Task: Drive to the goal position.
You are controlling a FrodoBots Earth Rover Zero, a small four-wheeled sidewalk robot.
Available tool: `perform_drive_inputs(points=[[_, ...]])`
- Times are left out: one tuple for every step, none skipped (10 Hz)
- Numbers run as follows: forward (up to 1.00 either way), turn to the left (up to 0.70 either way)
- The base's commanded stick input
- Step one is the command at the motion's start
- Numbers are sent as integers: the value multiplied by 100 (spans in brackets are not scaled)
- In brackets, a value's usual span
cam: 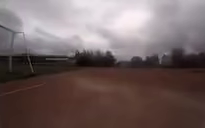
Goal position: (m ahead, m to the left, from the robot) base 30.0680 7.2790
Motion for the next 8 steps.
perform_drive_inputs(points=[[70,0],[70,0],[70,0],[70,0],[70,0],[70,0],[70,0],[70,0]])
